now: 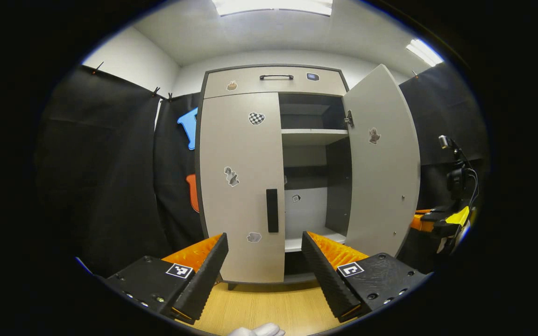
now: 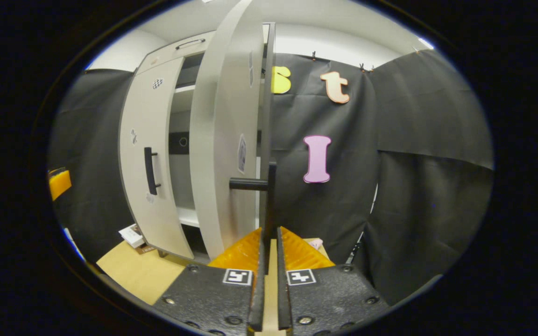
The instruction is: Open the right door of the double-door shoe cabinet with the right hand, and open the left door with the left hand.
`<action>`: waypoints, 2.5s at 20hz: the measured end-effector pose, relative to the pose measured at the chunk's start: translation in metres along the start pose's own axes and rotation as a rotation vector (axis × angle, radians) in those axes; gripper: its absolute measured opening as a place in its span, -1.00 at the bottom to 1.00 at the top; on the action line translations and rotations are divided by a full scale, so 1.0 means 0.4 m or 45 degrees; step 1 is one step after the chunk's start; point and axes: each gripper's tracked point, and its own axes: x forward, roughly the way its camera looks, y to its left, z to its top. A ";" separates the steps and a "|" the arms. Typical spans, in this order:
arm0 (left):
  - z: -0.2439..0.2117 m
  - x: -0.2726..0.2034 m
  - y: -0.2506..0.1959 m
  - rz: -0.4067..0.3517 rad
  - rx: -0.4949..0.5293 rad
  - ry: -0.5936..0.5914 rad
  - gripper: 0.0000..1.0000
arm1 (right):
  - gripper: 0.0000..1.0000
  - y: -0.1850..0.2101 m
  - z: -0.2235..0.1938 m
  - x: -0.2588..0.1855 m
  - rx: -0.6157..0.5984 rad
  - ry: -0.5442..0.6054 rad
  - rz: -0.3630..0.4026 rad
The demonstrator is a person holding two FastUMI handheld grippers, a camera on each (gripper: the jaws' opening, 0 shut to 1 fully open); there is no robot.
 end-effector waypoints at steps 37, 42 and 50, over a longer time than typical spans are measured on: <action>-0.132 0.565 -0.043 -0.067 -0.051 0.029 0.93 | 1.00 0.317 0.107 -0.328 0.052 -0.120 -0.104; -0.131 0.627 -0.037 -0.058 -0.116 0.024 0.92 | 1.00 0.314 0.100 -0.311 0.039 -0.100 -0.120; -0.125 0.669 -0.039 -0.057 -0.093 0.010 -0.09 | 1.00 0.316 0.102 -0.282 0.040 -0.094 -0.111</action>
